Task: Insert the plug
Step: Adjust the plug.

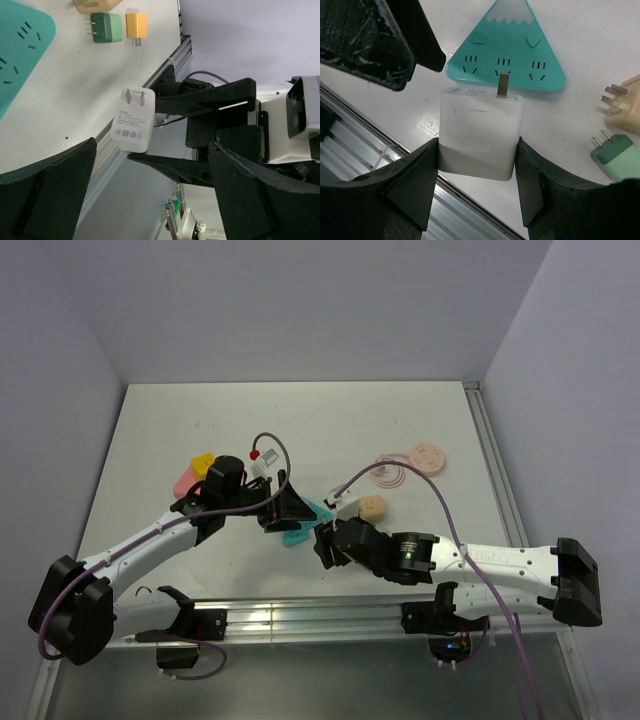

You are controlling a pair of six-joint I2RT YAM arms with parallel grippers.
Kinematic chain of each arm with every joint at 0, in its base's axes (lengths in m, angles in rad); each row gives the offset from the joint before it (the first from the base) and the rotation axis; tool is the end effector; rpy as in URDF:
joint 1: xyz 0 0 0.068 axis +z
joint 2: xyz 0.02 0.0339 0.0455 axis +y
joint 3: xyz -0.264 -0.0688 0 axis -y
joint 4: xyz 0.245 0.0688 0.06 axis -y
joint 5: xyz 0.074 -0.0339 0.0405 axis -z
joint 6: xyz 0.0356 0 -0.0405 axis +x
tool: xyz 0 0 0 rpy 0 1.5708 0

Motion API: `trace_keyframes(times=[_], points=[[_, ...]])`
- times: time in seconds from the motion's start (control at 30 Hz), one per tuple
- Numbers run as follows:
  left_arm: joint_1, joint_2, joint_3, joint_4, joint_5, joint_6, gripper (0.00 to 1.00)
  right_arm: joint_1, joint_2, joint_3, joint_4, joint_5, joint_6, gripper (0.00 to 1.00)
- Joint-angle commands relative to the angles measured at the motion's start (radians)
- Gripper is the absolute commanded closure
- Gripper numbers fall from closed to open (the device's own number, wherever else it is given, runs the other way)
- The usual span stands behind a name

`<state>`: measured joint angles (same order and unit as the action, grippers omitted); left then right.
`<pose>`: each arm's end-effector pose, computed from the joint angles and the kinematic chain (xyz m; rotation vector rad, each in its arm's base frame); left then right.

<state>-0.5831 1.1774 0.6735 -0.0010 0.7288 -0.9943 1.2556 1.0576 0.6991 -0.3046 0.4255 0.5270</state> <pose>0.1959 -0.1576 0.2429 0.0380 2.4145 -1.6193 0.0836 0.2091 0.2482 -0.5685 2.1432 0.5374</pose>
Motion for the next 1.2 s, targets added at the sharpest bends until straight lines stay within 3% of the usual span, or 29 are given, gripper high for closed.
trace_keyframes(times=[0.0,0.57,0.67,0.77,0.93,1.07,1.17], points=[[0.0,0.005,-0.008,0.093,0.078,-0.02,0.01,-0.009,-0.022,0.014,0.062,0.01,-0.027,0.5],[-0.023,0.111,-0.026,0.167,0.089,-0.015,0.04,-0.051,-0.016,0.046,0.102,-0.096,-0.079,0.5],[-0.024,0.136,-0.018,0.173,0.09,-0.012,0.1,-0.053,-0.01,0.051,0.11,-0.109,-0.082,0.5],[-0.026,0.148,-0.025,0.206,0.107,-0.023,0.21,-0.053,-0.007,0.05,0.116,-0.119,-0.085,0.5],[-0.037,0.172,-0.045,0.262,0.141,-0.038,0.25,-0.053,0.015,0.059,0.111,-0.114,-0.094,0.52],[-0.05,0.194,-0.051,0.283,0.156,-0.044,0.33,-0.051,0.018,0.059,0.114,-0.113,-0.097,0.51],[-0.066,0.197,-0.037,0.253,0.136,-0.026,0.48,-0.053,0.019,0.062,0.114,-0.113,-0.101,0.52]])
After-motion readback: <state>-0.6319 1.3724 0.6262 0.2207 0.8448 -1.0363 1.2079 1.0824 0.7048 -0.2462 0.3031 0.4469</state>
